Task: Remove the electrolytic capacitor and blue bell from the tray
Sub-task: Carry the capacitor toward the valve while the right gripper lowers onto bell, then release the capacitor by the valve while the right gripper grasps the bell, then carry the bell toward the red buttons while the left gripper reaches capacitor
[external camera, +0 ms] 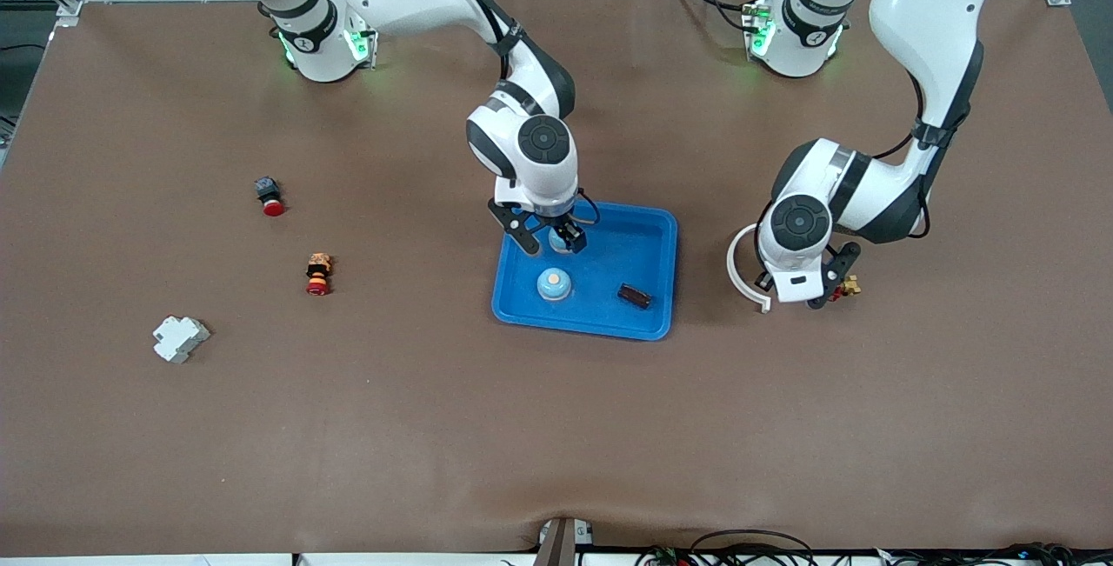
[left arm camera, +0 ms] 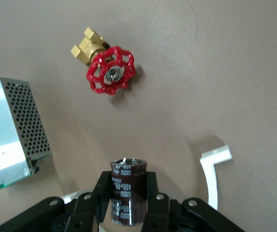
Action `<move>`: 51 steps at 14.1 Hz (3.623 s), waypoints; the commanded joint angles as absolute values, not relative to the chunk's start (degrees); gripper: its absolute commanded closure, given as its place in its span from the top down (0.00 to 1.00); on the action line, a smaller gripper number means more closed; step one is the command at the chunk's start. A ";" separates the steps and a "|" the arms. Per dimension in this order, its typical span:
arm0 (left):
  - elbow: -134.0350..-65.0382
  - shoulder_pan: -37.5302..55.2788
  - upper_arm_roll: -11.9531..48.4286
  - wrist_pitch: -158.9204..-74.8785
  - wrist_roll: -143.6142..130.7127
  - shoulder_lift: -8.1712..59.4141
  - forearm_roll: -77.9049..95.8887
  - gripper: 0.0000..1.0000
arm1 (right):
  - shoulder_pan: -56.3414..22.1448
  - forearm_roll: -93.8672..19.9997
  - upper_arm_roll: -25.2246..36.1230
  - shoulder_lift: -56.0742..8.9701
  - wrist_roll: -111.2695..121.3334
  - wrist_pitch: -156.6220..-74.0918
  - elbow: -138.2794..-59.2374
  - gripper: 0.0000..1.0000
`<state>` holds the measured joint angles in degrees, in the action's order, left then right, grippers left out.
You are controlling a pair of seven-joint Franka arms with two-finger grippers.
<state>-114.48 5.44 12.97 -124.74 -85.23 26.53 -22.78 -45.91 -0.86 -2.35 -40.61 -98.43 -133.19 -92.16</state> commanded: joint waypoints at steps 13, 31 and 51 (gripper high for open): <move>-111.28 4.57 13.97 -124.20 -86.83 23.47 -23.66 1.00 | -47.55 1.14 -1.76 -43.77 -100.72 -133.86 -87.54 0.38; -93.69 17.05 18.11 -135.08 -111.26 39.11 -13.80 0.81 | -31.49 1.14 -1.85 -16.02 -53.83 -119.88 -108.62 0.00; -94.04 19.51 17.67 -138.17 -111.01 41.14 -18.80 0.00 | 2.62 0.35 -1.85 -6.33 7.63 -141.13 -135.43 0.00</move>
<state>-93.91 19.33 18.04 -138.55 -111.50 43.28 -16.77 -0.05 0.42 -0.80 -8.46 3.95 -137.98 -131.61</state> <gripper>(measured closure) 0.696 0.366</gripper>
